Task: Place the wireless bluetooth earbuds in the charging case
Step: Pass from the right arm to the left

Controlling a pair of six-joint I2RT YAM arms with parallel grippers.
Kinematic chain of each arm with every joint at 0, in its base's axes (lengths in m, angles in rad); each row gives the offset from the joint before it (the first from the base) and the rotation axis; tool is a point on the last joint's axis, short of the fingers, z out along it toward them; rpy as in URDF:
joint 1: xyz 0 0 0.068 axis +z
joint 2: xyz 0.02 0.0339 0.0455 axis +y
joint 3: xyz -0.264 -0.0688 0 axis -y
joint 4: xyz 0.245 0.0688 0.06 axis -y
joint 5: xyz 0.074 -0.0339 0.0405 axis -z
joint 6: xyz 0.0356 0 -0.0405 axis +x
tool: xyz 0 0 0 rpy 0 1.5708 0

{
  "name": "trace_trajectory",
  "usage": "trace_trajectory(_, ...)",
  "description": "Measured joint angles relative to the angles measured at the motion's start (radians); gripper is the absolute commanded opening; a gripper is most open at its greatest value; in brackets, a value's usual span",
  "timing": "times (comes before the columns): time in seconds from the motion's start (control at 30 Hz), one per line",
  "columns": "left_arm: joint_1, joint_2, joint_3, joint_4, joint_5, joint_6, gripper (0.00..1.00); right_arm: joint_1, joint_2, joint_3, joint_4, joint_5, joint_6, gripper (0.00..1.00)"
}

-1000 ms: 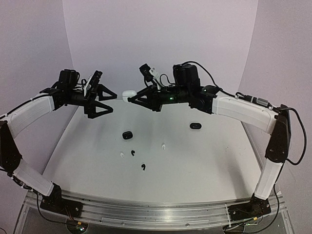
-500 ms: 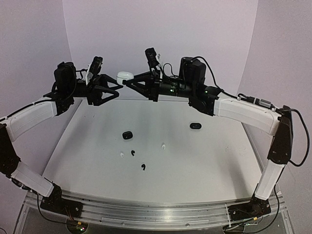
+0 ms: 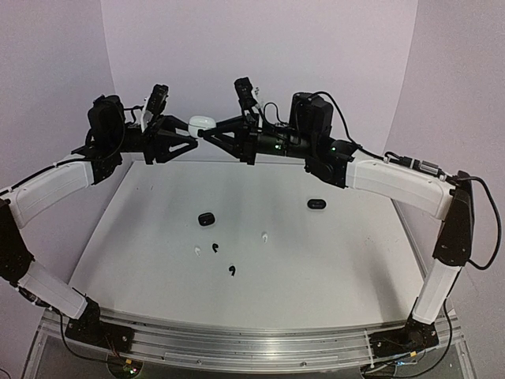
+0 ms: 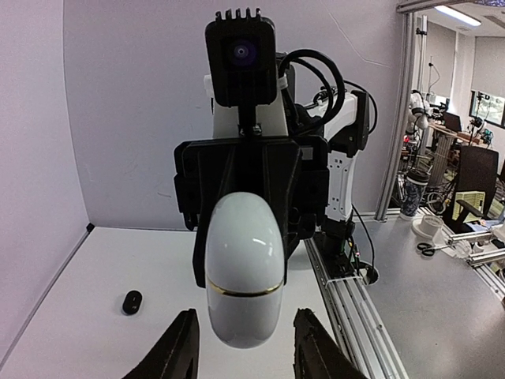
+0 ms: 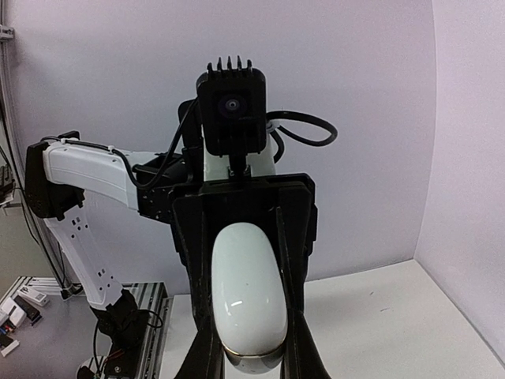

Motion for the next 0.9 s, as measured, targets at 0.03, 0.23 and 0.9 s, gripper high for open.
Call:
trace_trajectory(0.03, 0.000, 0.000, 0.000, -0.001, 0.000, -0.001, 0.34, 0.000, 0.000, 0.000, 0.000, 0.001, 0.000, 0.00)
trace_trajectory(0.23, -0.009, 0.007, 0.011, -0.004, 0.000, 0.005, 0.30, 0.005, 0.000, 0.000, -0.001, 0.020, -0.007, 0.00)
trace_trajectory(0.9, -0.005, 0.008, 0.032, -0.084, -0.008, 0.086, 0.00, 0.033, 0.000, 0.006, -0.055, 0.097, -0.095, 0.00)
